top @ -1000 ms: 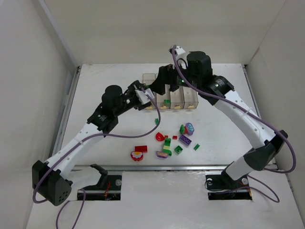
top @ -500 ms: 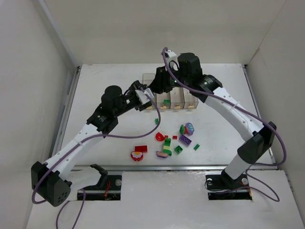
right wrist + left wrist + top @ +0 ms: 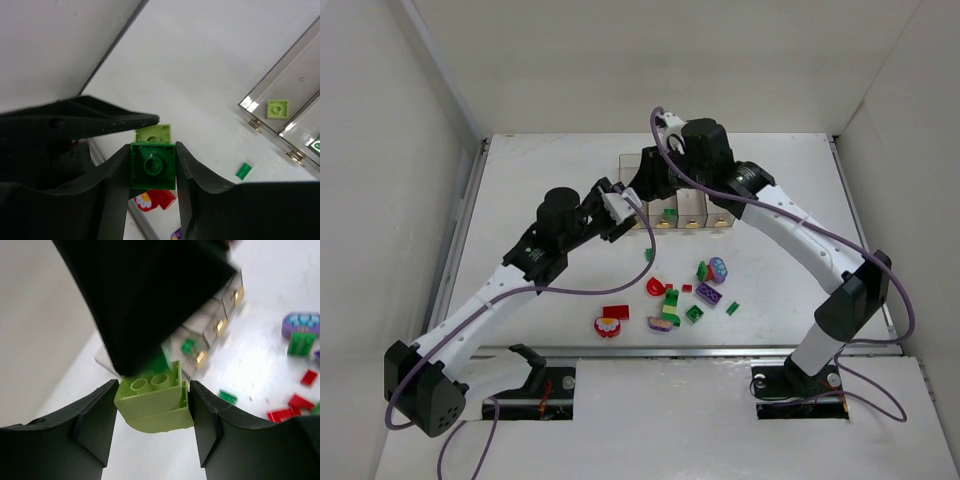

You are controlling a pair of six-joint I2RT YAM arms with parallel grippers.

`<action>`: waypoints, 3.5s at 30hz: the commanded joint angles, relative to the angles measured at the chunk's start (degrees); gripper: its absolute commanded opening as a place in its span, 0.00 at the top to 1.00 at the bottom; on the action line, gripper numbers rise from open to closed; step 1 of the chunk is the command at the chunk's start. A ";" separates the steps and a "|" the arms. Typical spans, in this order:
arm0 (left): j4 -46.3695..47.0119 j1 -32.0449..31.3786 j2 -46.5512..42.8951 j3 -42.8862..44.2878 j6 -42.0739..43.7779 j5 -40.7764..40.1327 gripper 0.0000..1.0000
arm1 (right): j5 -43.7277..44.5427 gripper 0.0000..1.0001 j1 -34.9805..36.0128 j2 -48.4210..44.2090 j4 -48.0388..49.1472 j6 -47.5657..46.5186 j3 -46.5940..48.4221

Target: Sort the legos into containers by color

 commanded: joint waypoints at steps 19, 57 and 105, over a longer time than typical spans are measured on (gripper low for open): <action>-7.19 2.82 -2.85 -10.78 -10.81 -3.76 1.00 | 16.84 0.82 -9.25 22.86 -6.32 3.35 13.16; 6.00 1.77 -3.73 -4.37 2.82 8.21 1.00 | -6.36 0.01 -0.90 2.02 -0.08 -3.15 0.85; -5.42 1.77 -5.65 -3.66 -2.19 0.39 0.00 | -11.46 1.00 0.68 5.54 0.01 -1.31 4.28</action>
